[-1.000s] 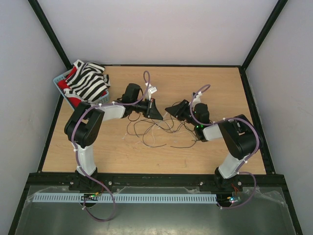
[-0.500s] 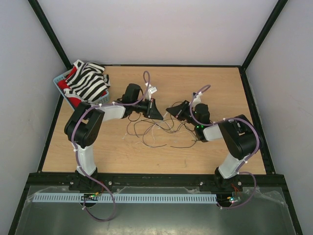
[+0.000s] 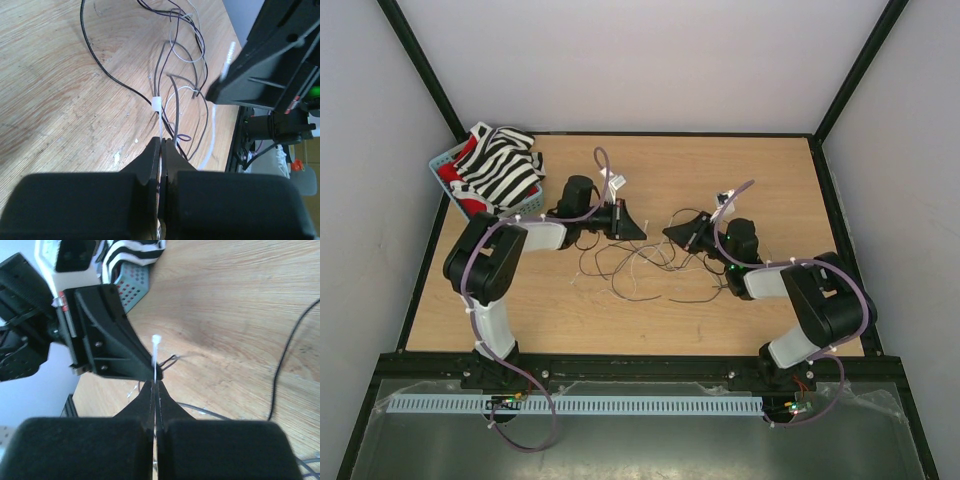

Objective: Zip-tie the wires
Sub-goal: Tie the cable at the center of the board.

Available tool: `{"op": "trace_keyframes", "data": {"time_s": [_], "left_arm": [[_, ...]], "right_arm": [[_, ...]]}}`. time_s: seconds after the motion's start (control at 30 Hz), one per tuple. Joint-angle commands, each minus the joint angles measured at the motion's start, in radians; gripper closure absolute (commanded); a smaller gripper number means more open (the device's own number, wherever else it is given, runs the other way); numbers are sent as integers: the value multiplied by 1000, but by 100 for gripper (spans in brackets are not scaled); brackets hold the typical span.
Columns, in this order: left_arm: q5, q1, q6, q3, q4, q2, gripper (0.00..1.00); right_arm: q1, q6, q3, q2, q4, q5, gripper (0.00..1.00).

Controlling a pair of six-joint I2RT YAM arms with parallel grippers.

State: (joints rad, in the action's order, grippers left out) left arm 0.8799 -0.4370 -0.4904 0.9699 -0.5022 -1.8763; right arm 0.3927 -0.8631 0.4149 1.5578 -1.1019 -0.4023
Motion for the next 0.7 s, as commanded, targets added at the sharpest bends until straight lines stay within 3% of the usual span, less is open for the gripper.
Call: {"op": "trace_keyframes", "data": {"time_s": [0.0, 0.17, 0.3, 0.47, 0.67], "left_arm": [[-20, 3, -34, -65, -215, 49, 100], [-53, 3, -68, -175, -515, 44, 100], [-50, -10, -38, -192, -562, 43, 100], [-63, -35, 103, -251, -601, 98, 100], [-88, -67, 259, -331, -668, 173, 100]], "right_arm": [[-2, 24, -10, -44, -55, -155, 100], [19, 19, -6, -51, -70, -302, 100], [46, 37, -12, -52, -47, -367, 100], [52, 64, -26, -70, 14, -441, 100], [52, 236, -2, -187, 278, -475, 100]]}}
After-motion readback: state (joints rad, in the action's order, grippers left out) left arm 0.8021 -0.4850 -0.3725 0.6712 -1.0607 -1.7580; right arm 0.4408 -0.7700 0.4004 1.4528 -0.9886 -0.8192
